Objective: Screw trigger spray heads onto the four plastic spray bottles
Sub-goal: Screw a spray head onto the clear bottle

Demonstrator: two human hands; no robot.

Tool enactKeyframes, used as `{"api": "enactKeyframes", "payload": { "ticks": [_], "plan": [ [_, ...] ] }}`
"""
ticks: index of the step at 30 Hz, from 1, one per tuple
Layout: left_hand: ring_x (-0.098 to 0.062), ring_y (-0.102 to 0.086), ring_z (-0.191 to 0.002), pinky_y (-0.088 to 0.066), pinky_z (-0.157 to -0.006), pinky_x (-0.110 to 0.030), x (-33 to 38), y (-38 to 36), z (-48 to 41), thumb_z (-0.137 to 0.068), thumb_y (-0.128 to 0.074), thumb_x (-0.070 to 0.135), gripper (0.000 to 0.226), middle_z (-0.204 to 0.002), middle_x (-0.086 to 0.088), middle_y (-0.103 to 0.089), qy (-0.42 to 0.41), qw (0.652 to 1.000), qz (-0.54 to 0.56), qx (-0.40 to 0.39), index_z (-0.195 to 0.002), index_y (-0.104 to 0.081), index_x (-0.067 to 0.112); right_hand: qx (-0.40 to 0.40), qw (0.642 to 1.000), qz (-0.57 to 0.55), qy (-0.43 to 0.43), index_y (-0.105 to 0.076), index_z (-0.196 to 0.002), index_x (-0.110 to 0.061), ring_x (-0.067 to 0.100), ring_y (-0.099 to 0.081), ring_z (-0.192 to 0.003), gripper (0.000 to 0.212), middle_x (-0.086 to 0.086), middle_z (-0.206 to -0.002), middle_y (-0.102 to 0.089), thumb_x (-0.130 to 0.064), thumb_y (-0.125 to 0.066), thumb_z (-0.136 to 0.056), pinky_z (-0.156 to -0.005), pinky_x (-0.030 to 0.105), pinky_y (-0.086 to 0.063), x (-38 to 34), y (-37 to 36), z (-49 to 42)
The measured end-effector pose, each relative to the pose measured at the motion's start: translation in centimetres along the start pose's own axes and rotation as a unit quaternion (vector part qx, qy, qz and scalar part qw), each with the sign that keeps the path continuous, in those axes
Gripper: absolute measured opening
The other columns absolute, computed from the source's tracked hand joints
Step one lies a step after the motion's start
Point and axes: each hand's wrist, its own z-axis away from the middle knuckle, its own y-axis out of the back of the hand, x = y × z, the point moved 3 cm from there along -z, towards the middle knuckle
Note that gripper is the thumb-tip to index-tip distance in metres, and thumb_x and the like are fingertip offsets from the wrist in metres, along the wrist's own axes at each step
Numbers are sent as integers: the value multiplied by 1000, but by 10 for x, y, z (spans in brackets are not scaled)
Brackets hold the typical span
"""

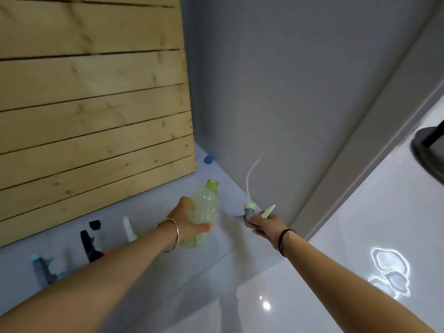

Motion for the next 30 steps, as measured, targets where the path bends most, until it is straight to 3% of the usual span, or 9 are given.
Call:
{"api": "enactKeyframes", "payload": {
  "ticks": [4,11,18,20,21,22,23,25,30],
  "plan": [
    [-18,-52,-105,-45,-89,-31,33,46,44,-61,-84,36,79,-117,0,-51,-41,998,28,35,-121,-36,18,-19,994,-9,112,-44,-87,-14,6,-69,-54,21,7,-81,-66,-16,-65,-87,-49,20,-52,-83,-7,54],
    [-14,-49,-99,-39,-80,-24,54,91,102,-60,-84,42,85,-113,4,-49,-60,994,22,85,-126,-35,17,-32,987,-25,157,-60,-77,-11,5,-64,-43,16,6,-71,-66,-6,-75,-76,-43,14,-49,-143,-31,129],
    [-18,-55,-108,-47,-96,-33,36,104,139,-54,-86,43,88,-119,1,-54,-43,994,51,87,-124,-39,18,20,993,-4,113,-59,-80,-14,12,-33,-52,27,0,-60,-43,-23,-83,-69,-44,19,-34,-142,-45,165],
    [-18,-55,-107,-48,-95,-33,21,118,164,-52,-86,46,89,-117,1,-55,-31,993,57,101,-123,-40,18,15,994,-25,104,-60,-88,-12,20,-38,-53,32,3,-64,-43,-24,-82,-69,-52,25,-41,-137,-57,189],
    [-17,-55,-106,-48,-92,-31,16,117,163,-51,-86,47,88,-117,1,-54,-27,993,57,99,-121,-40,18,18,993,-45,106,-60,-92,-12,6,-30,-68,34,4,-69,-45,-25,-82,-70,-59,28,-47,-136,-57,188],
    [-17,-55,-105,-47,-89,-29,11,118,161,-51,-86,48,87,-117,1,-54,-25,994,50,98,-120,-41,18,13,992,-67,110,-60,-95,-13,5,-30,-96,34,5,-74,-47,-26,-80,-72,-69,31,-50,-136,-58,186],
    [-16,-55,-104,-46,-87,-27,8,120,160,-51,-86,49,87,-117,1,-54,-22,995,45,91,-119,-41,18,0,989,-92,112,-60,-99,-12,9,-36,-74,34,6,-78,-50,-26,-78,-74,-74,30,-50,-138,-59,185],
    [-15,-53,-105,-44,-87,-26,3,122,159,-50,-85,50,91,-117,3,-53,-12,996,34,80,-122,-41,17,-20,982,-143,125,-58,-107,-7,28,-60,-86,32,9,-88,-57,-22,-70,-82,-79,30,-50,-141,-64,187],
    [-16,-54,-104,-46,-88,-29,-3,125,158,-43,-83,54,98,-115,3,-53,-9,997,9,78,-123,-40,18,-77,947,-283,131,-39,-121,-2,34,-66,-82,26,18,-91,-59,-7,-39,-96,-72,37,-59,-145,-76,191]
  ]
}}
